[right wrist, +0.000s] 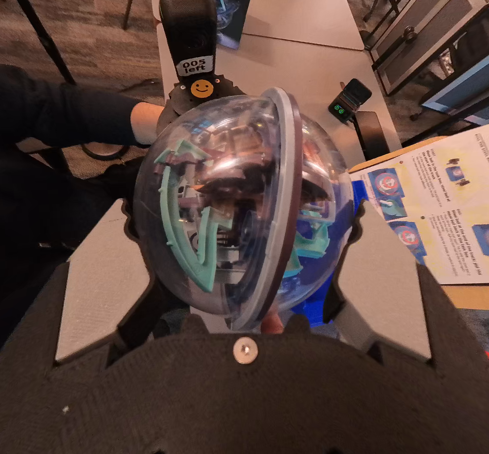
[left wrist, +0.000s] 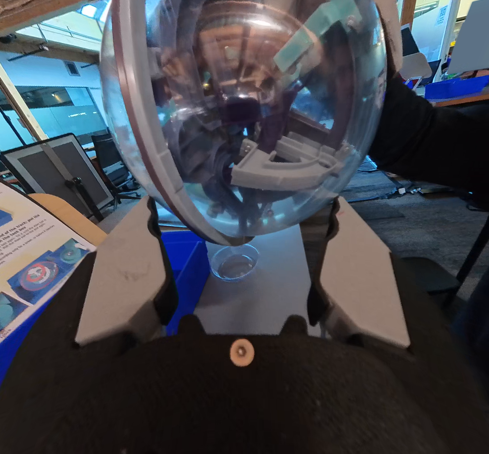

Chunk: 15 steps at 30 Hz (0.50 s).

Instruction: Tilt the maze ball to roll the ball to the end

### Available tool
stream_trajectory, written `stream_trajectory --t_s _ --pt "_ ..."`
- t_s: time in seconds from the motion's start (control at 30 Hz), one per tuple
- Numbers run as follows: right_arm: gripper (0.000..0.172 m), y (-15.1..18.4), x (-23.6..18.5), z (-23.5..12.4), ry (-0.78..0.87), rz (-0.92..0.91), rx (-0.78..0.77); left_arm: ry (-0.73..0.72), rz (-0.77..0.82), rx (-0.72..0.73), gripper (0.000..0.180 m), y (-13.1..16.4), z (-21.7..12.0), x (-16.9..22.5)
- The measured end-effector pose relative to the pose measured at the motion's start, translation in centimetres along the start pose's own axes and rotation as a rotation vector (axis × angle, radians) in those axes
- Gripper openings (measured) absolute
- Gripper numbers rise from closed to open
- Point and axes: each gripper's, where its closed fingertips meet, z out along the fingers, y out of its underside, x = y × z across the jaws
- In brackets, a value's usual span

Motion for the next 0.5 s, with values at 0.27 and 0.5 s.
stream_trajectory --t_s 0.27,0.5 --pt "0.156 2.0 0.1 0.7 -0.056 0.093 0.011 0.016 -0.096 -0.044 0.126 1.8 0.5 0.6" --pt "0.156 2.5 0.6 0.6 -0.041 0.086 -0.004 0.022 -0.082 -0.063 0.125 2.2 1.0 0.2"
